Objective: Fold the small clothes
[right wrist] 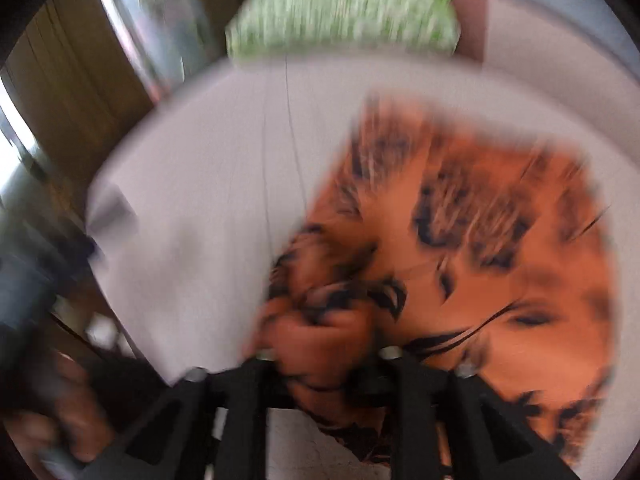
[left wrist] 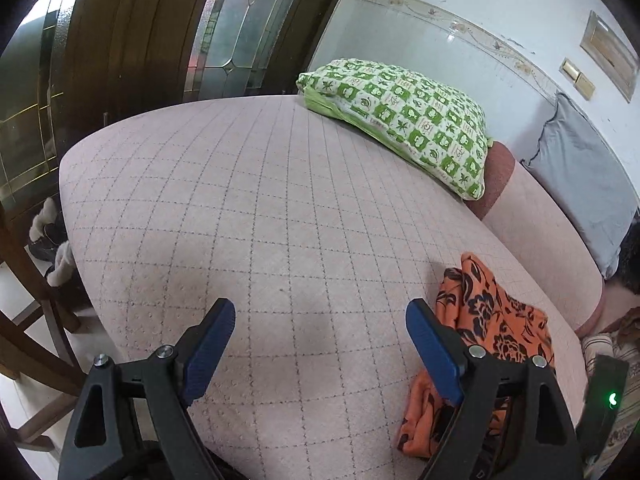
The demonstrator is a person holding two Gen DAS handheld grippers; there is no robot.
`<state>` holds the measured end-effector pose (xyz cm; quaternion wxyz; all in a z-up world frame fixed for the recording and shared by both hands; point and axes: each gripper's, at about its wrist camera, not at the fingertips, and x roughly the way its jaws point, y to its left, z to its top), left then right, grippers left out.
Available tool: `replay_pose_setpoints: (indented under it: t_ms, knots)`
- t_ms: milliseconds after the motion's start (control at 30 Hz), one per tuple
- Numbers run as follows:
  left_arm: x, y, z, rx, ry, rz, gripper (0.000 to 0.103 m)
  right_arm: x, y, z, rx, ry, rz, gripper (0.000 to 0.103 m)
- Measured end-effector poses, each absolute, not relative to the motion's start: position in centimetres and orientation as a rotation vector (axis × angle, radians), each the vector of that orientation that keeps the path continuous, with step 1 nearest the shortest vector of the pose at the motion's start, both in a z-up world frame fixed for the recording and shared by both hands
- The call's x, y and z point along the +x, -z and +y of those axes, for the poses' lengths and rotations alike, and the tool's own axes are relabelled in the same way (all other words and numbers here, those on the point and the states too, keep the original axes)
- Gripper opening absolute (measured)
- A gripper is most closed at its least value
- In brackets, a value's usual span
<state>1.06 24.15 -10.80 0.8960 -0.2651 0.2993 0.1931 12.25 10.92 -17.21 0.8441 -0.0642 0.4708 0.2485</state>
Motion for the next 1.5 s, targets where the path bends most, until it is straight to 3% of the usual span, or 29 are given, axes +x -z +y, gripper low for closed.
replay_pose_setpoints:
  t_ms: [33,67,100,300,567,600,633,667,800,867,1067,1200,1400,1500]
  knots:
    - [0.9,10.8,24.0,-0.543,-0.4,0.619,0.087,11.6,16.9,10.7,-0.125,-0.536,0.941,0.033]
    - [0.8,10.7,23.9,-0.538,-0.396,0.615,0.087,11.0,16.2,10.0,-0.086,-0.577,0.919,0.06]
    - [0.8,10.7,23.7,-0.533,-0.39,0.613,0.087,10.9,15.7,9.5,-0.032,-0.624,0.941,0.079]
    - [1.3,10.6,19.8,-0.46,-0.186,0.699,0.087,9.4,13.4,2.4,0.201,-0.626,0.881,0.079]
    - [2.0,10.7,14.0,-0.344,-0.056,0.744,0.086,8.0,15.0,-7.4,0.424,-0.523,0.845,0.079]
    - [2.5,11.3,14.1,-0.36,-0.049,0.759,0.07,7.5,15.0,-8.3,0.441,-0.525,0.841,0.079]
    - [3.4,12.5,14.4,-0.366,-0.058,0.824,0.037,7.5,15.1,-8.5,0.446,-0.527,0.837,0.079]
    - [4.1,13.9,15.0,-0.396,-0.073,0.899,0.025,7.5,15.2,-8.3,0.449,-0.534,0.836,0.079]
    - [3.8,15.7,17.2,-0.569,-0.081,0.951,0.043,7.8,16.3,-8.0,0.454,-0.561,0.866,0.079]
    - [3.4,14.6,16.8,-0.544,-0.106,0.933,0.044,7.9,16.8,-8.3,0.473,-0.569,0.869,0.079]
    - [2.9,8.8,14.1,-0.315,-0.179,0.78,0.047,8.0,16.8,-10.4,0.579,-0.604,0.849,0.079]
    - [5.5,6.6,9.7,-0.105,-0.083,0.699,0.066,7.7,16.4,-12.3,0.651,-0.598,0.824,0.08]
    - [11.0,11.3,6.8,0.054,-0.057,0.814,0.066,9.5,19.0,-16.0,0.888,-0.584,0.925,0.083]
    - [11.5,14.5,8.1,0.045,-0.054,0.859,0.073,11.0,20.9,-16.7,0.978,-0.58,1.013,0.083]
